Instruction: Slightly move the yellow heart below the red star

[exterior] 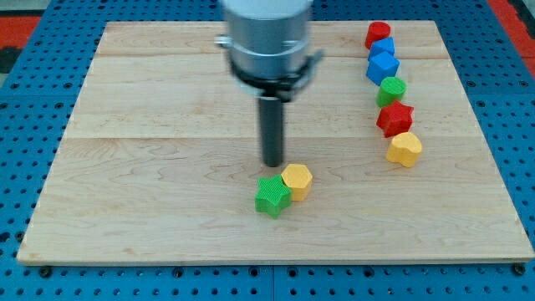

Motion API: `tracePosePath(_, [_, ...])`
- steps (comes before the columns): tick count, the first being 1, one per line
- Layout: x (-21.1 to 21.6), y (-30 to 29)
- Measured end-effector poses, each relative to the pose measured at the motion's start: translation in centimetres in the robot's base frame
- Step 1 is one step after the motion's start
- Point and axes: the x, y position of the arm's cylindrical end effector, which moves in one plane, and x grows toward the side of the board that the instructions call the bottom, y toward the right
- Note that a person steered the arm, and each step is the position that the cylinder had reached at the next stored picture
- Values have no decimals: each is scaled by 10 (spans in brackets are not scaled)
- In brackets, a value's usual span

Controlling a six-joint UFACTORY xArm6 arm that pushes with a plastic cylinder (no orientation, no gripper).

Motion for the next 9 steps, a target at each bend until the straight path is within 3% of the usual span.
tracePosePath(1, [-3,40])
tracePosePath(4, [14,58])
tracePosePath(6, [14,121])
tracePosePath(9, [14,150])
